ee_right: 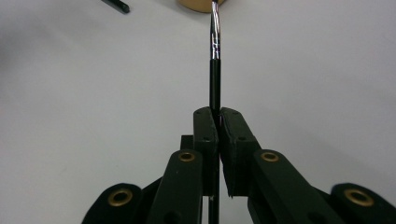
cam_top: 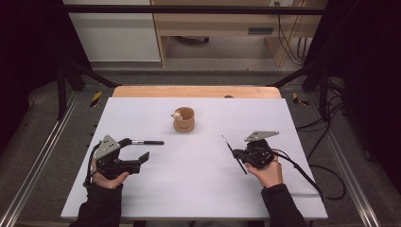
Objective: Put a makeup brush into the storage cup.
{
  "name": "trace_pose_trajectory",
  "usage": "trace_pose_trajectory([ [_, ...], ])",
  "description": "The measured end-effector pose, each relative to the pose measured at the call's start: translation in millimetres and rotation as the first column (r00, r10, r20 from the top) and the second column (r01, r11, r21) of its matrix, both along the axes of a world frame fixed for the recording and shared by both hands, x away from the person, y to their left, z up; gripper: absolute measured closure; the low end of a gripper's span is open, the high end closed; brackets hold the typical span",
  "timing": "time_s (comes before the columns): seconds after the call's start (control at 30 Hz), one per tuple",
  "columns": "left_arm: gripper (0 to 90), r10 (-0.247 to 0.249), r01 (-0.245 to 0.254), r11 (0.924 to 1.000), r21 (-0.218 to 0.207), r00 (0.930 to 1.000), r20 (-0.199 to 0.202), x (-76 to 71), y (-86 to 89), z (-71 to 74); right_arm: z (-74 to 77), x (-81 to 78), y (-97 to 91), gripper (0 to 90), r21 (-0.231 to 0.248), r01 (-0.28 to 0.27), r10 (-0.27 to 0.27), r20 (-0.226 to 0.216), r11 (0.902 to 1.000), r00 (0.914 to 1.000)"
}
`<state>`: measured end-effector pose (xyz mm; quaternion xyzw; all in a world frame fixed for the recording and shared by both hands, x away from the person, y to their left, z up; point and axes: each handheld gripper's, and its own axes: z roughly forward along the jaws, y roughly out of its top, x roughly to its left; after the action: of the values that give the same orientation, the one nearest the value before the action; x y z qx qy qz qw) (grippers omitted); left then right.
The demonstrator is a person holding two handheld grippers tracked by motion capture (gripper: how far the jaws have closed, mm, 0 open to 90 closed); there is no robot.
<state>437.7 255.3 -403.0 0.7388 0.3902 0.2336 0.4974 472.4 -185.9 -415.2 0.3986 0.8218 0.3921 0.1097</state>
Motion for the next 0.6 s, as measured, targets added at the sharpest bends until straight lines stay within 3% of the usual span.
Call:
trace_pose_trajectory([
  [0.03, 6.3, -0.001, 0.001, 1.0000, -0.003, 1.0000, -0.001, -0.1, -0.6, 0.0, -0.7, 0.2, -0.3, 85.9, -0.003, -0.007, 0.007, 0.019, 1.0000, 0.9998],
  [0.1, 6.3, -0.005, 0.005, 1.0000, -0.003, 1.0000, -0.004, -0.2, -1.6, 0.1, 0.7, -1.9, 0.5, 85.9, 0.034, -0.013, 0.013, 0.003, 0.9993, 0.9999],
  [0.33, 6.3, -0.019, 0.019, 0.9998, -0.006, 0.9998, -0.006, -1.5, -8.8, 0.3, 2.5, -4.9, 1.8, 85.9, 0.108, -0.041, 0.037, 0.031, 0.9933, 0.9988],
  [0.6, 6.8, -0.023, 0.023, 0.9995, -0.021, 0.9997, -0.006, -3.4, -15.7, 1.9, 1.2, -6.2, 4.5, 85.9, 0.145, -0.064, 0.056, 0.053, 0.9874, 0.9970],
])
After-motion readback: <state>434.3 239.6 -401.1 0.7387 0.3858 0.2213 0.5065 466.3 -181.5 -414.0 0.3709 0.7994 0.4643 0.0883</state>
